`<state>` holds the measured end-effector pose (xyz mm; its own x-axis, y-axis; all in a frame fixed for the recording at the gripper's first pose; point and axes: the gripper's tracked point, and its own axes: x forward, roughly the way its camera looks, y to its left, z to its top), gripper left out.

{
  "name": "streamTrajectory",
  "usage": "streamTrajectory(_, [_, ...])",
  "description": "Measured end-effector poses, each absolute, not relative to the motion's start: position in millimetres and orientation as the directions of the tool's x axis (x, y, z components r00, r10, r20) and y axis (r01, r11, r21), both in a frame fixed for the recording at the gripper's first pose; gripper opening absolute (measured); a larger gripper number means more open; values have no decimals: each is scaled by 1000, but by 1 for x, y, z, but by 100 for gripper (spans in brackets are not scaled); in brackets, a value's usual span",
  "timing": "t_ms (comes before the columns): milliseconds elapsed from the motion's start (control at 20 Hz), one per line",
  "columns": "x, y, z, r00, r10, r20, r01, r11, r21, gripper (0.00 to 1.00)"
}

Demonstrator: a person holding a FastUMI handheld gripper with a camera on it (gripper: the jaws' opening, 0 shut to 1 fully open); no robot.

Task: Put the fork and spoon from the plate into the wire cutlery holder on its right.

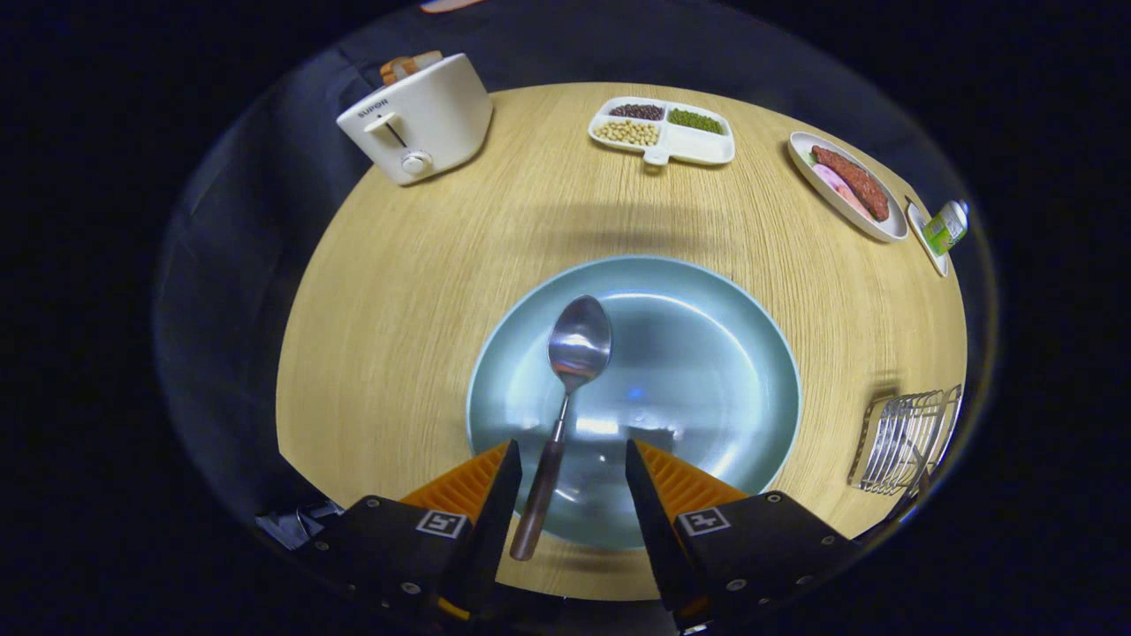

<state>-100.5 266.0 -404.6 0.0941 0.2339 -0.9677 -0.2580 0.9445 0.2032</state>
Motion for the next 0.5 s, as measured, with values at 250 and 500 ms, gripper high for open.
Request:
streamTrajectory(250, [-109,270,-416,15,220,-975,-224,951,211,41])
streamTrajectory(500, [-109,270,-419,23,277,-961,-170,948,269,9])
